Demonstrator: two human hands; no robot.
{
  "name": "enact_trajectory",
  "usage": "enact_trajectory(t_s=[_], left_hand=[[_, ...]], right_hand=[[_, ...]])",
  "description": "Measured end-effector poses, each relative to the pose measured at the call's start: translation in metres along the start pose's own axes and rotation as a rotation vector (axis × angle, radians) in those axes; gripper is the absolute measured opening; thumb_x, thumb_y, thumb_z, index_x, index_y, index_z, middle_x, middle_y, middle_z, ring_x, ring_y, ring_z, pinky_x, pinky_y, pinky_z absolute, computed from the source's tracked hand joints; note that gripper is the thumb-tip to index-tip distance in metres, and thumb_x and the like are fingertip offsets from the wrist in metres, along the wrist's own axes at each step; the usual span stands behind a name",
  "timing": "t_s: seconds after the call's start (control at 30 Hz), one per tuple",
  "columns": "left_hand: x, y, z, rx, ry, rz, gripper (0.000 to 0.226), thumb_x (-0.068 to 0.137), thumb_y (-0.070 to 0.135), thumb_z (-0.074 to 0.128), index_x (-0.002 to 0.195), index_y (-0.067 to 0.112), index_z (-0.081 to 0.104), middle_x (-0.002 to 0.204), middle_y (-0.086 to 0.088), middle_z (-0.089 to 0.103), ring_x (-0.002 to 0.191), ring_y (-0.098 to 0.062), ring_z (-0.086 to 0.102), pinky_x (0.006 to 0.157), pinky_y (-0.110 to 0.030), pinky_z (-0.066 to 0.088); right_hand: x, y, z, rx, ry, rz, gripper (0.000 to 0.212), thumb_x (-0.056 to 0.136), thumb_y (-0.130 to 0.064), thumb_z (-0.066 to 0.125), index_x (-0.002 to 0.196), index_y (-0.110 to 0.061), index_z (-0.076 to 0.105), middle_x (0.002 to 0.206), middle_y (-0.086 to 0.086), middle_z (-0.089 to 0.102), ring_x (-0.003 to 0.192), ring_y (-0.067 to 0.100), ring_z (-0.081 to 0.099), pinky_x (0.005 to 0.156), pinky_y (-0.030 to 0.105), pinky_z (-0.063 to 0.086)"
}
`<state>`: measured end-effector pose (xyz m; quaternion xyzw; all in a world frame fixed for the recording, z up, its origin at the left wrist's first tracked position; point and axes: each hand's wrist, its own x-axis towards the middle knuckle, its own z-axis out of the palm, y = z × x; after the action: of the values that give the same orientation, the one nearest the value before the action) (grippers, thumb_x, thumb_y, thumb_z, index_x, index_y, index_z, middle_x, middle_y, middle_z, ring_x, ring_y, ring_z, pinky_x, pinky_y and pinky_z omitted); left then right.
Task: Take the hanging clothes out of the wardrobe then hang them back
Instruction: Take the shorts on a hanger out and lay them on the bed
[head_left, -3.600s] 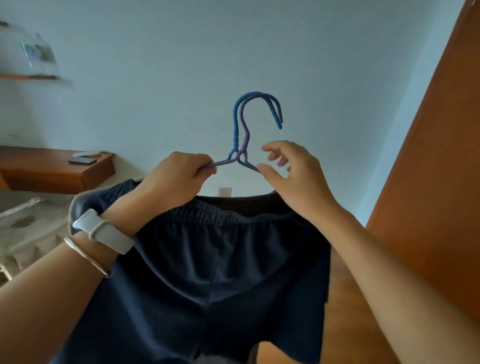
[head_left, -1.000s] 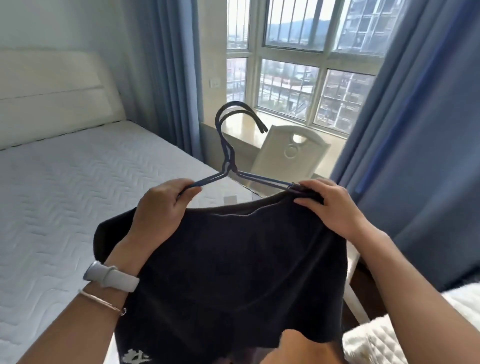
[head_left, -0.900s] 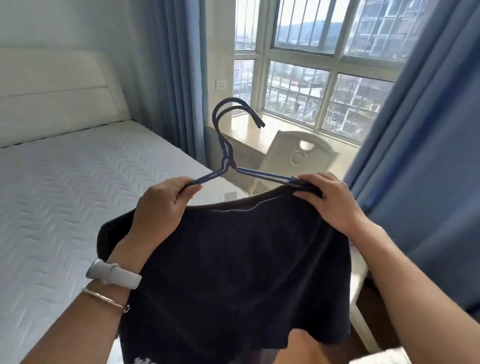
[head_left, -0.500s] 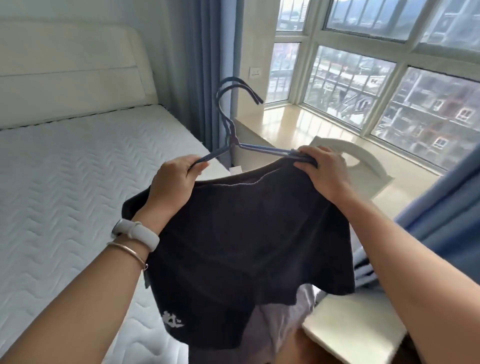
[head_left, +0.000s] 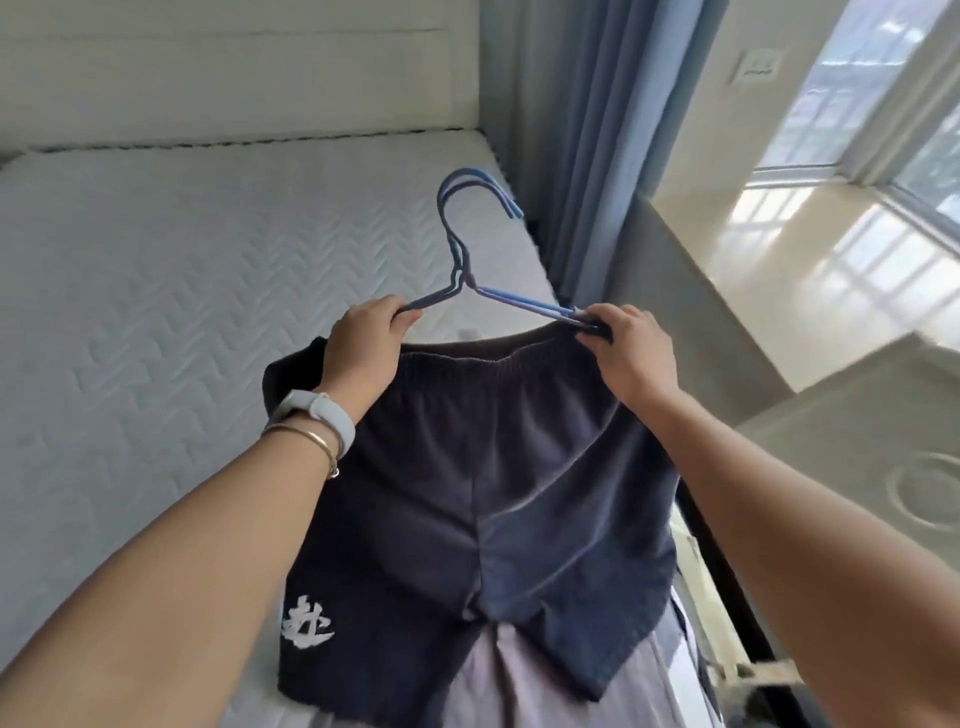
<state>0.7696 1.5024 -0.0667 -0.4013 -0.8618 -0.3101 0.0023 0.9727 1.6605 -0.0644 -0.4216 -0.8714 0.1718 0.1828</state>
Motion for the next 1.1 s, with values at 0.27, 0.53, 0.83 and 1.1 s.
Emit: enact_trajectory(t_s=[0.27,0.53,0.83,1.1], left_hand=[[0.043,-0.088,0.116,0.409,-0.108,-0.123,0.035,0.097,0.031,0.036,0.104,0.008,0.061,0.102,-0.017,0.066,0.104,-0.036,0.048,0.085,-0.042,0.037],[0.02,-0.129,0.163,0.209,-0.221,-0.194,0.031,0.092,0.009,0.036,0.102,0.002,0.065,0.11,-0.021,0.066,0.103,-0.038,0.06,0.085,-0.044,0.049],[-0.183,-0.164,0.074,-0.189,-0.506,-0.773,0.02,0.091,0.012,0.049,0.088,0.013,0.069,0.081,-0.012,0.067,0.079,-0.028,0.065,0.075,-0.027,0.054],[-0.381,-0.166,-0.052,-0.314,-0.529,-1.048,0.022,0.089,0.013,0.056,0.108,0.008,0.066,0.105,-0.007,0.068,0.104,-0.024,0.063,0.094,-0.03,0.043]], right_hand=[[0.08,0.039,0.147,-0.275,-0.162,-0.069,0.027,0.091,-0.035,0.05,0.109,-0.018,0.06,0.109,0.004,0.065,0.11,0.027,0.046,0.088,0.038,0.032],[0.071,0.051,0.233,-0.159,-0.366,-0.063,0.052,0.086,-0.017,0.054,0.135,-0.013,0.037,0.14,0.011,0.041,0.127,0.033,0.04,0.101,0.042,0.035],[-0.053,0.071,0.194,-0.138,-0.945,0.123,0.029,0.086,-0.02,0.053,0.113,-0.017,0.063,0.114,0.009,0.067,0.093,0.026,0.062,0.082,0.028,0.049],[-0.211,-0.005,0.135,0.0,-1.097,0.191,0.024,0.088,-0.021,0.057,0.11,-0.015,0.064,0.091,0.004,0.064,0.093,0.022,0.062,0.073,0.024,0.043]])
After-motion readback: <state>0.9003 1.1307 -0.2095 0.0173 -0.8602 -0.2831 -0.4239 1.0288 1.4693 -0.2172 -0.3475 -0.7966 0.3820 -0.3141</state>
